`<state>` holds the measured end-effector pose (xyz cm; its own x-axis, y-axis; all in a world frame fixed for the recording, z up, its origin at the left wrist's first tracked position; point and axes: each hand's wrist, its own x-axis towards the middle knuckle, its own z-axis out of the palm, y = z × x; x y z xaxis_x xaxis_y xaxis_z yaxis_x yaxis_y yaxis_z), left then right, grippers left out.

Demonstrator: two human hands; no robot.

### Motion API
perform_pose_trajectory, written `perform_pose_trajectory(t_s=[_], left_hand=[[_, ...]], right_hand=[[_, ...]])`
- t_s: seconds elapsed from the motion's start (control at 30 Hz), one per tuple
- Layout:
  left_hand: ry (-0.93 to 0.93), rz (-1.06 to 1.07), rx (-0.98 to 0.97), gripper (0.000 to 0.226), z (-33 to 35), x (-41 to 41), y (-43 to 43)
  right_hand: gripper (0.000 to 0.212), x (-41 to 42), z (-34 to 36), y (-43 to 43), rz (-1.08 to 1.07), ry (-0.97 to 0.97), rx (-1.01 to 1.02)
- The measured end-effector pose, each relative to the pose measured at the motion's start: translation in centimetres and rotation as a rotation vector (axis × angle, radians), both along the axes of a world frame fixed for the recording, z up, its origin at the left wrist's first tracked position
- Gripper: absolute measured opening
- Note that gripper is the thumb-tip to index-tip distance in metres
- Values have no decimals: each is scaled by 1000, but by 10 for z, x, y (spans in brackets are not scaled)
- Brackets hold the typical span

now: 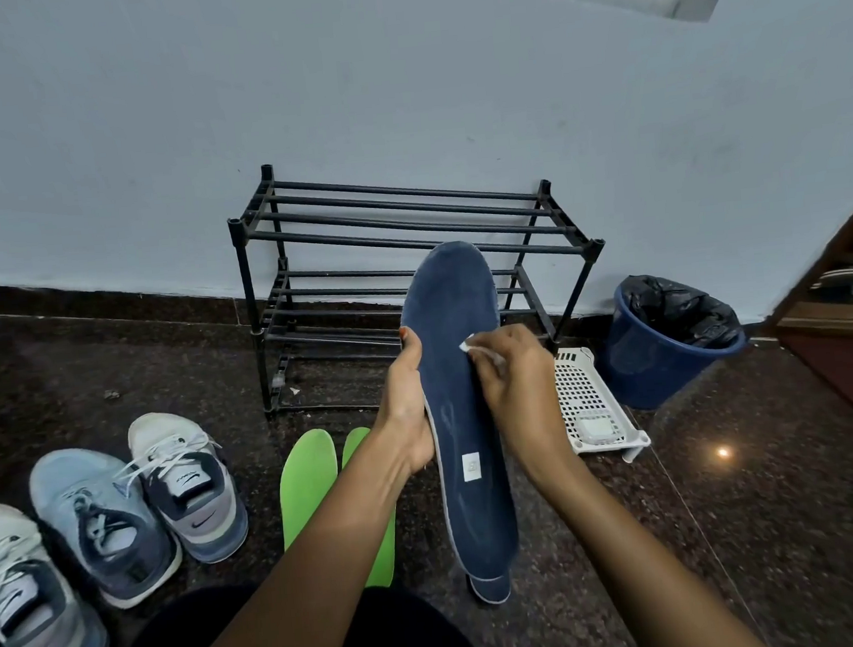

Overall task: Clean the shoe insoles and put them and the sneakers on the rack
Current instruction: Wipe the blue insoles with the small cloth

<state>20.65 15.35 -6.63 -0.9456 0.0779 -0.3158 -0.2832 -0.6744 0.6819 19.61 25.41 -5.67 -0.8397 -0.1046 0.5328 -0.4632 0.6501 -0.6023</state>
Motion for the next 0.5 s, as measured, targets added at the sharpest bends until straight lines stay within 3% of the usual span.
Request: perform_pose_trajectory(t_s=[0.17,0.37,0.5], left_hand=[[-10,9,-24,63,-2,0,1],[-2,-27,-19,62,-1,0,4],[-14,5,-55,62,-2,0,0]], right_hand=[[12,20,-9,-5,128,-3,72],[14,-7,6,8,-23,-28,-38],[13,0,0,0,34,-13,14]])
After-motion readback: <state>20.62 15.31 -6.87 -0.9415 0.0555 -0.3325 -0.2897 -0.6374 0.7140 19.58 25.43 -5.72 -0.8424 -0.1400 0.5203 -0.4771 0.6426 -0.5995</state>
